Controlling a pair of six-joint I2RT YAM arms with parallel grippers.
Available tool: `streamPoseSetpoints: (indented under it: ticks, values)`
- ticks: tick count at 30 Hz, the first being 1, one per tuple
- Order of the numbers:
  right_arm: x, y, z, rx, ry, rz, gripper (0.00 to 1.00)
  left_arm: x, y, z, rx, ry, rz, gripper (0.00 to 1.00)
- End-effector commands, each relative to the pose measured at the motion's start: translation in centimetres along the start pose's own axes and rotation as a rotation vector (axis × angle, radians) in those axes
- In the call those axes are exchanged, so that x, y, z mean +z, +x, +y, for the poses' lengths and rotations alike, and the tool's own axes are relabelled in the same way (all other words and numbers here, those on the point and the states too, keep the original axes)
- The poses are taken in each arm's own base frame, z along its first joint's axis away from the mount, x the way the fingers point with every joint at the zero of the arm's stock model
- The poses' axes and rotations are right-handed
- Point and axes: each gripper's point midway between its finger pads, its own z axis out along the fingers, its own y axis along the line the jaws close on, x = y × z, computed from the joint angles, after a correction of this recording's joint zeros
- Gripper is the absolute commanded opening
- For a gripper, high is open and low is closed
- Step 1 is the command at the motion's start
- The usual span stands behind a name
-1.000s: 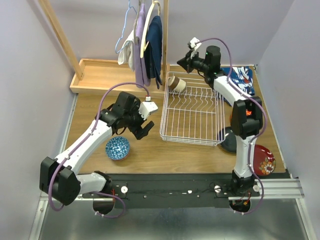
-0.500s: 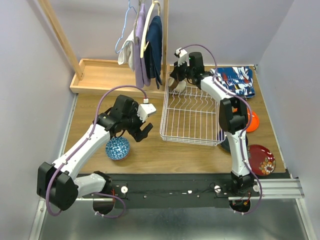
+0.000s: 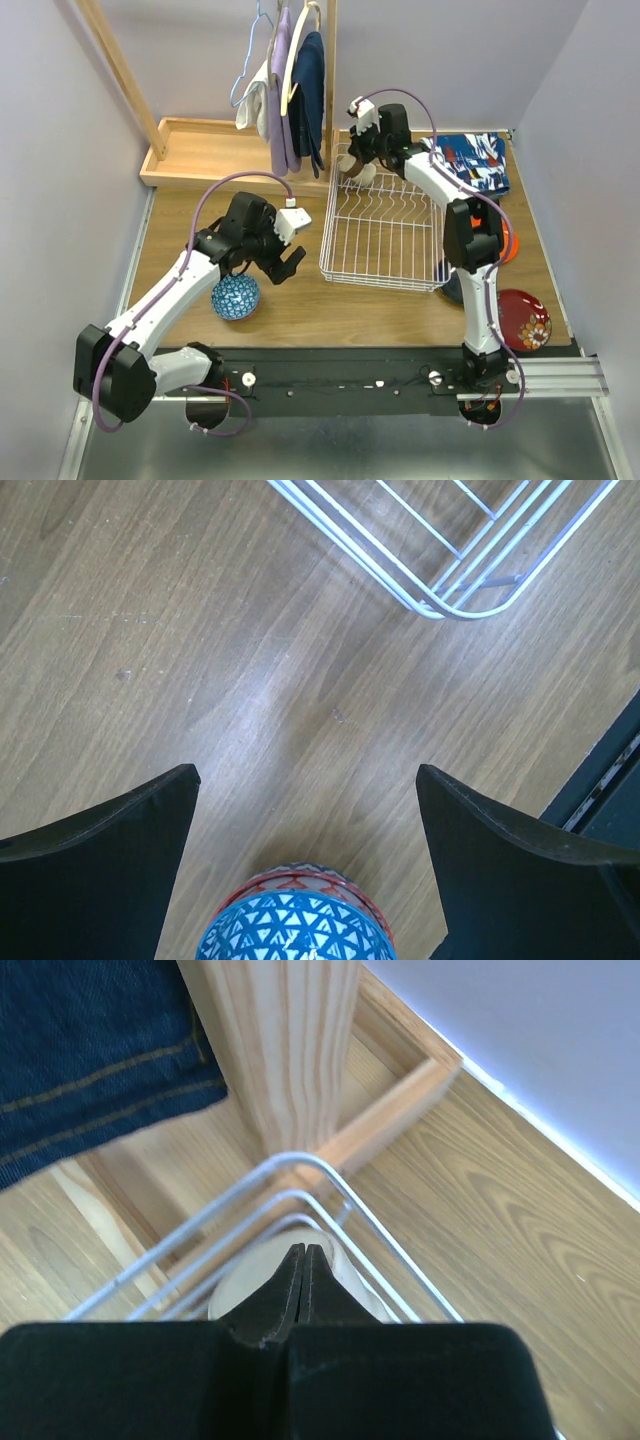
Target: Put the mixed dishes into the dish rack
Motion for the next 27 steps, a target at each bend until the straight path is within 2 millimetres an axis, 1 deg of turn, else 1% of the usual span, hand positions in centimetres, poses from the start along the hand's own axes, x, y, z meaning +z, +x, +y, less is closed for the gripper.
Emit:
streamPoseSetpoints:
  ticks: [1, 2, 6, 9, 10, 14, 15, 16, 17, 18, 19, 20, 21, 22, 23, 24, 25, 26, 27]
  values:
    - [-2.7, 5.6, -1.2, -0.024, 0.086, 0.228, 0.0, 0.3, -0.2, 1.1, -0.019, -0.059, -0.033, 0.99]
    - [-3.1, 6.1, -1.3, -0.034, 0.085, 0.251, 0.0, 0.3, -0.2, 1.4, -0.029, -0.071, -0.034, 0.99]
    - [-4.6, 5.7, -1.4, -0.07, 0.103, 0.253, 0.01, 0.0, -0.5, 2.8, -0.048, -0.151, -0.052, 0.99]
    - [-5.3, 5.5, -1.3, -0.071, 0.102, 0.259, 0.01, -0.3, -1.0, 3.5, -0.041, -0.185, -0.066, 0.99]
    - [-5.4, 5.0, -1.3, -0.069, 0.102, 0.25, 0.0, -0.4, -1.2, 3.7, -0.039, -0.191, -0.075, 0.99]
    - [-6.5, 0.7, -1.5, -0.043, 0.135, 0.127, 0.01, -1.2, -2.5, 4.9, -0.04, -0.255, -0.111, 0.99]
    - [-7.4, -1.1, -1.7, -0.044, 0.154, 0.089, 0.0, -1.5, -2.7, 5.5, -0.047, -0.286, -0.116, 0.99]
    - [-7.8, -2.2, -1.9, -0.042, 0.168, 0.064, 0.0, -1.6, -2.9, 5.7, -0.06, -0.296, -0.118, 0.99]
    - [-8.4, -3.3, -2.0, -0.037, 0.183, 0.036, 0.01, -2.1, -3.5, 6.1, -0.062, -0.31, -0.128, 0.99]
    - [-9.5, -4.8, -2.3, -0.041, 0.206, 0.008, 0.01, -2.3, -3.3, 6.2, -0.069, -0.317, -0.115, 0.99]
    - [-10.2, -5.5, -2.4, -0.042, 0.22, -0.006, 0.01, -2.6, -3.2, 6.4, -0.075, -0.328, -0.104, 0.99]
    - [-10.9, -6.2, -2.3, -0.038, 0.225, -0.016, 0.13, -3.1, -3.4, 6.7, -0.064, -0.332, -0.096, 0.99]
    - [-11.4, -6.5, -2.2, -0.041, 0.231, -0.019, 0.23, -3.4, -2.2, 6.4, -0.063, -0.322, -0.043, 0.99]
    - [-12.9, -7.5, -2.0, -0.046, 0.237, -0.036, 0.41, -3.7, -1.5, 6.7, -0.066, -0.333, -0.01, 0.99]
    - [-13.5, -7.3, -1.8, -0.052, 0.234, -0.028, 0.48, -4.1, -1.0, 6.8, -0.034, -0.329, 0.025, 0.99]
    - [-14.3, -7.6, -1.5, -0.059, 0.235, -0.033, 0.53, -4.5, 0.8, 6.3, -0.039, -0.307, 0.098, 0.98]
    - [-15.8, -8.6, -1.2, -0.073, 0.242, -0.052, 0.59, -5.2, 1.6, 6.5, -0.037, -0.315, 0.122, 0.97]
    - [-16.2, -7.3, -0.9, -0.075, 0.239, -0.019, 0.66, -5.5, 2.7, 6.3, -0.017, -0.304, 0.156, 0.95]
    - [-16.7, -7.0, -0.8, -0.072, 0.246, -0.011, 0.69, -6.1, 4.4, 5.6, 0.036, -0.274, 0.224, 0.93]
